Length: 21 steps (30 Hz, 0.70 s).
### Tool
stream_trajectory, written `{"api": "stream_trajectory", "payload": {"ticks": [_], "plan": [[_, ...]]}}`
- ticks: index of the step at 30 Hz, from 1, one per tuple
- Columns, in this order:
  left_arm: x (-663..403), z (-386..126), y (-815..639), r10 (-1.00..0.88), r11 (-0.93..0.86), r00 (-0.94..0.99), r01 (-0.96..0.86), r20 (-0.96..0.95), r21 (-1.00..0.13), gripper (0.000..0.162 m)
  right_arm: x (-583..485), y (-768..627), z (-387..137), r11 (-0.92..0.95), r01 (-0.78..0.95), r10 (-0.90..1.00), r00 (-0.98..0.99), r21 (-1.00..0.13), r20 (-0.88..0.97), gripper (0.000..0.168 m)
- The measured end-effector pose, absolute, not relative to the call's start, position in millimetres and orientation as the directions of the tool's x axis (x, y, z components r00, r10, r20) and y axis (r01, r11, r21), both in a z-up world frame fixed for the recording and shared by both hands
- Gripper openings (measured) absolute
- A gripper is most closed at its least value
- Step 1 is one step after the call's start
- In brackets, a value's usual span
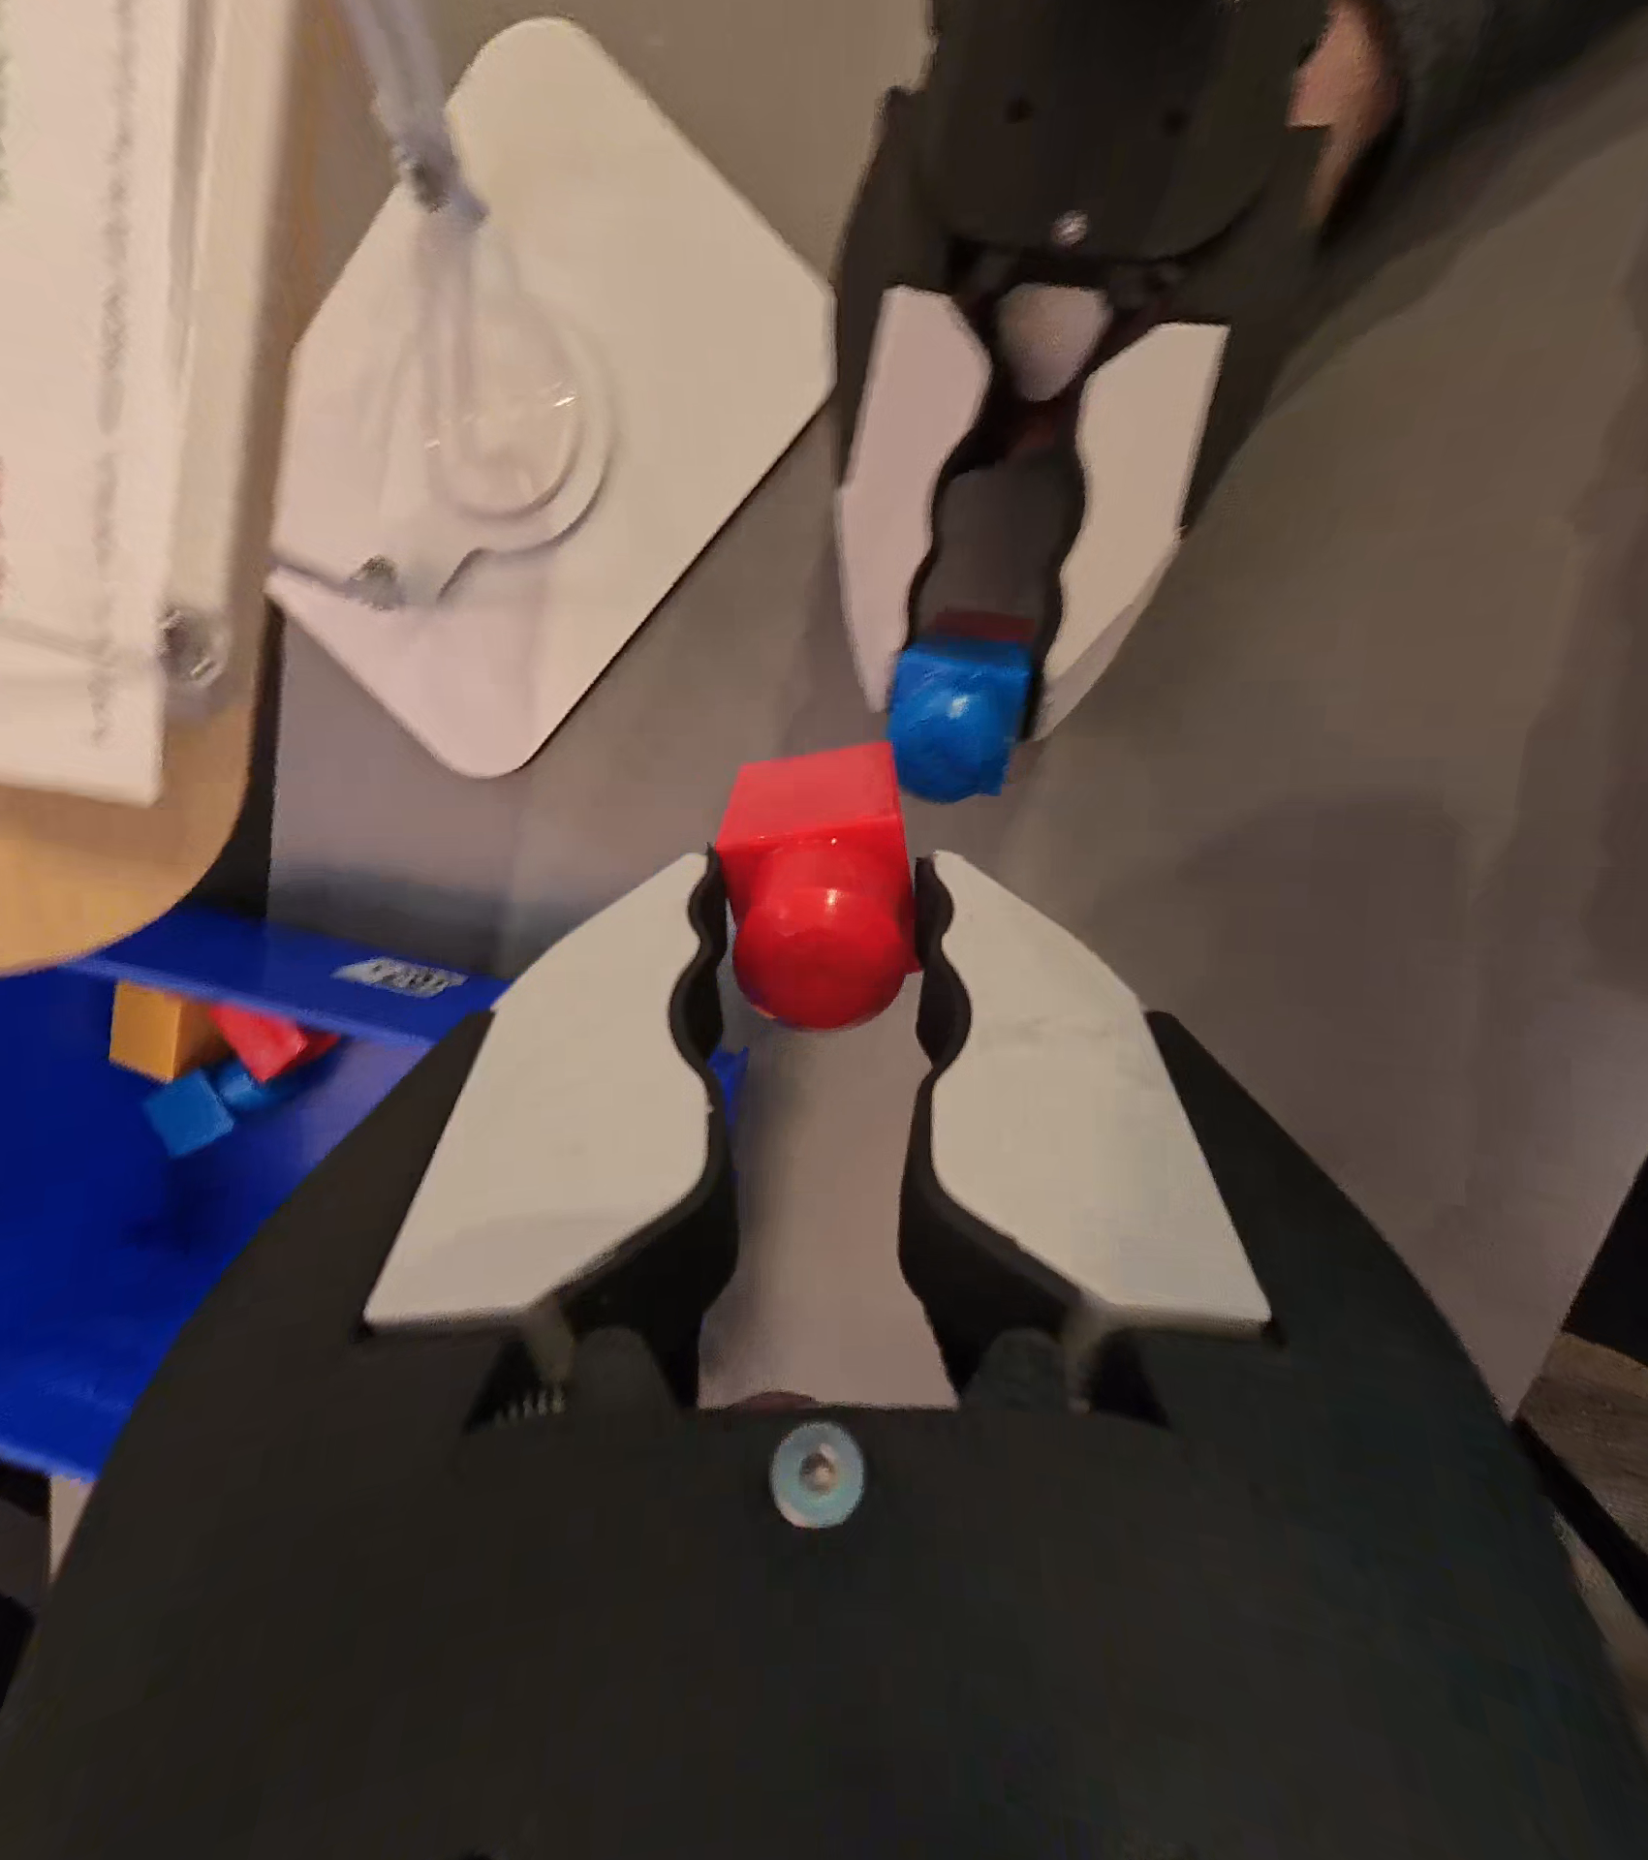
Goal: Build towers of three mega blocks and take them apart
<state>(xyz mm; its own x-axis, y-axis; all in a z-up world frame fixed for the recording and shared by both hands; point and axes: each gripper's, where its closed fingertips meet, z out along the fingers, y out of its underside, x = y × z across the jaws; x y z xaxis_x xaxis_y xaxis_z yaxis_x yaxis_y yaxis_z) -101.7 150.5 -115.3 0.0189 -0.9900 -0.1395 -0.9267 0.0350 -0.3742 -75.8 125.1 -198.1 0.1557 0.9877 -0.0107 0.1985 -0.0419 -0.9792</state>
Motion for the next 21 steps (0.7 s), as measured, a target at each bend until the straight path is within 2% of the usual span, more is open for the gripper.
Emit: {"api": "stream_trajectory", "payload": {"ticks": [12, 21], "plan": [[-83.3, -143.6, 128.6, -0.993, 0.114, -0.105, -0.937, -0.046, -0.329, 0.035, -75.5, 124.1, -196.9, -0.036, 0.192, 0.989, 0.15, -0.981, -0.007, 0.036], [-79.9, -145.5, 126.9, -0.986, 0.162, -0.163, -0.921, -0.027, -0.355, 0.035, -74.7, 122.9, -196.3, -0.033, 0.188, 0.99, 0.143, -0.982, -0.006, 0.036]]}}
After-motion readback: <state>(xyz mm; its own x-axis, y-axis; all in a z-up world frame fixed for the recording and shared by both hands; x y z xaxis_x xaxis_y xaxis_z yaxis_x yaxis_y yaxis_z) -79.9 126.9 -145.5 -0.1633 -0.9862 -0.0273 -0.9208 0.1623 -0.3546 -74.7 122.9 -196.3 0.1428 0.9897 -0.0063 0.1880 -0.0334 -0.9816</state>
